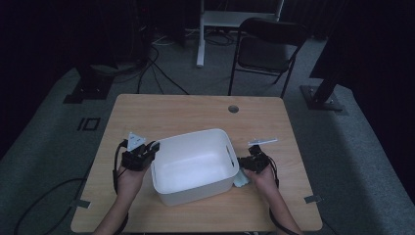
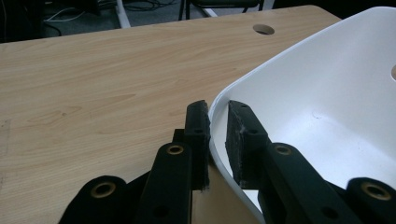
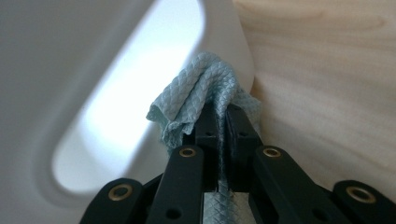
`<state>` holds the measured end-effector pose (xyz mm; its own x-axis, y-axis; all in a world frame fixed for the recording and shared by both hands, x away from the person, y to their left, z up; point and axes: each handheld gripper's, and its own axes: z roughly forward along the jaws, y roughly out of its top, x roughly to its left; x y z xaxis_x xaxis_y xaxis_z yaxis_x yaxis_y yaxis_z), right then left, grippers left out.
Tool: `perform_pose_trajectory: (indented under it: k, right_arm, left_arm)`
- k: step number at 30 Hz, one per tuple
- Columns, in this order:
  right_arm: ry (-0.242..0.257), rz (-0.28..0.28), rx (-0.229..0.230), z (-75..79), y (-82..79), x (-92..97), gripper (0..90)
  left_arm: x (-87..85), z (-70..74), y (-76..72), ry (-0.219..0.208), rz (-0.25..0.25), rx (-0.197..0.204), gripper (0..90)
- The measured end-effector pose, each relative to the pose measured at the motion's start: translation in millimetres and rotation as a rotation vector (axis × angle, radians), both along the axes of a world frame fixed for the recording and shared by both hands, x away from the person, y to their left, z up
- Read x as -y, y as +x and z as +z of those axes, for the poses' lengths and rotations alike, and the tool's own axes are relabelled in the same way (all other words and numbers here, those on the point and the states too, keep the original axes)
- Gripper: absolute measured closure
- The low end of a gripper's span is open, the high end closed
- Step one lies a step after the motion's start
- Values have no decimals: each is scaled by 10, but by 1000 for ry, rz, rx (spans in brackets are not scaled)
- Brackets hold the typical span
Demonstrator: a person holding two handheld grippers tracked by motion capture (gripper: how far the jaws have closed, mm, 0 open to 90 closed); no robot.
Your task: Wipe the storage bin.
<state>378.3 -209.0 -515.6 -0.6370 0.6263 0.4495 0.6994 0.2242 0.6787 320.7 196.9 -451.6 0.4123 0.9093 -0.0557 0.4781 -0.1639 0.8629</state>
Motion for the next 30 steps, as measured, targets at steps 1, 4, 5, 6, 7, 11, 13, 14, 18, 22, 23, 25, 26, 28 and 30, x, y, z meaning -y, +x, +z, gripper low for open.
perform_pose_trajectory:
  k: [1, 4, 5, 6, 7, 11, 13, 14, 18, 22, 23, 25, 26, 28, 30]
  right_arm:
    - [19, -3, 6, 32, 10, 11, 857]
    - [43, -8, 37, 163, 30, 17, 857]
    - [37, -8, 45, 193, 41, 4, 857]
    - [27, -8, 46, 202, 55, -10, 857]
    - [30, -13, 44, 196, 68, -15, 857]
    - [7, -20, 16, 93, 126, -52, 858]
    - [0, -23, -4, 18, 151, -62, 858]
    - [1, -23, -15, -13, 163, -60, 857]
    - [0, -16, -14, 19, 184, -59, 857]
    - [60, -19, 28, 209, 197, -14, 856]
    - [71, -21, 44, 271, 197, -10, 856]
    - [79, -31, 79, 395, 202, -7, 856]
    - [92, -40, 91, 449, 211, 0, 856]
    - [138, -50, 104, 548, 232, 13, 855]
    - [130, -48, 118, 610, 251, -15, 856]
  left_arm:
    - [-2, 0, 0, 0, -1, -1, 794]
    - [2, 3, 2, 5, -3, -1, 794]
    - [5, 3, 0, 5, 0, -1, 794]
    - [8, 2, -2, 5, 3, -1, 794]
    - [8, 1, -2, 3, 4, -1, 794]
    - [7, 2, 0, 4, 5, -3, 793]
    - [8, 0, -1, 1, 8, -1, 793]
    - [8, -1, -2, -1, 8, 0, 793]
    - [-5, -7, -3, -12, 3, 0, 791]
    - [-5, -4, -1, -7, 0, -2, 791]
    - [-5, -2, -2, -3, 1, -3, 791]
    - [-7, -3, -3, -4, -2, -2, 791]
    - [-4, -2, -3, -2, 0, -2, 791]
    - [-5, -1, -3, -1, 0, -3, 791]
    - [0, -2, -5, -1, 3, -1, 792]
